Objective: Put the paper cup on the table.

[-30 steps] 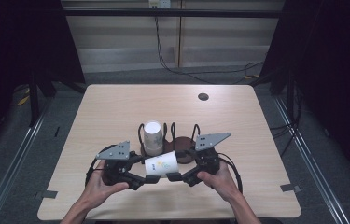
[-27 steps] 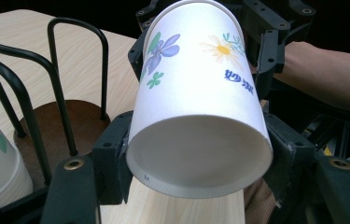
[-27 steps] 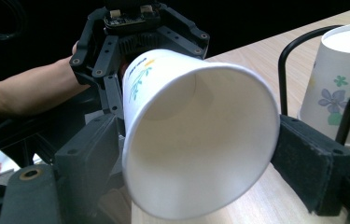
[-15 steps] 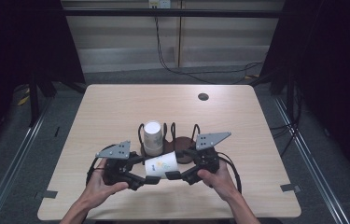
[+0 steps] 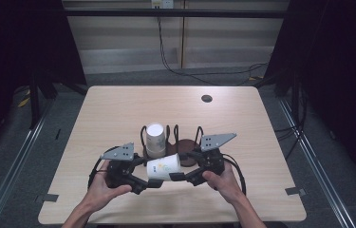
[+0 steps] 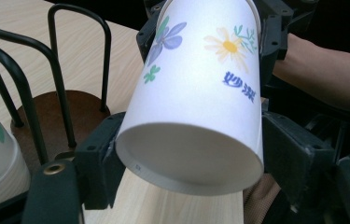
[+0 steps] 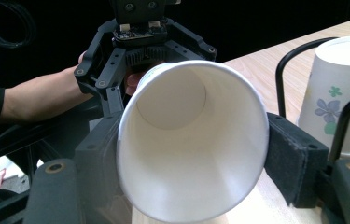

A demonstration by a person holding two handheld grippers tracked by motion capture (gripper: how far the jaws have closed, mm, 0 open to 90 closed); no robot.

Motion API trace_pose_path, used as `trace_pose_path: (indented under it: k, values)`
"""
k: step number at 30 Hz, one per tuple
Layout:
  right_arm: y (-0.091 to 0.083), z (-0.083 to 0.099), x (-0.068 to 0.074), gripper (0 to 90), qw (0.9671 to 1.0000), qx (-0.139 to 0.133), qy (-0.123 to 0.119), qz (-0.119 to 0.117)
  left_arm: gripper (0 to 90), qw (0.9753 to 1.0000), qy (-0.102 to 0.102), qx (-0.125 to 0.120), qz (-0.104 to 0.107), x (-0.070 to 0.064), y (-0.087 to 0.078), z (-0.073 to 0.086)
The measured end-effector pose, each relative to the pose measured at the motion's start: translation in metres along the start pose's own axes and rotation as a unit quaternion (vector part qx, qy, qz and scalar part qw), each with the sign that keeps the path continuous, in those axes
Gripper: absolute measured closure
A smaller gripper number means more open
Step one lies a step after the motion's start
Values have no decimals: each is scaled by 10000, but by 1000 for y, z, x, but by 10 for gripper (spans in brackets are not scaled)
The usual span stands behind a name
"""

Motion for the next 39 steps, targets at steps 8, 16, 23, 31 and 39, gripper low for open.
trace_pose_path:
  k: [8, 16, 23, 31, 39]
  values:
    - [-4, 0, 0, 279, 9999, 8, 33, 98, 198, 9997, 38, 107, -223, 4, -2, 2]
    - [-8, 1, -4, 280, 9996, 26, 99, 254, 157, 9981, -21, 174, -583, 15, -7, 6]
    - [-15, 0, -7, 282, 9990, 24, 167, 409, 158, 9976, -39, 196, -657, 18, -11, 7]
    - [-27, -3, -10, 288, 9977, 97, 218, 633, 159, 9966, -18, 195, -796, 22, -21, 7]
    - [-31, 3, -12, 289, 9963, 206, 373, 753, 161, 9970, 13, 251, -738, 22, -24, 9]
Point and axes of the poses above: each handheld gripper's, and its own axes: y roughly forward along the jaws, z roughly out of its underside, x roughly to its left, the point moved 6 cm from there along y, roughly forward along the jaws, and after that the axes turned 5 degrees about -y, right-handed, at the moved point
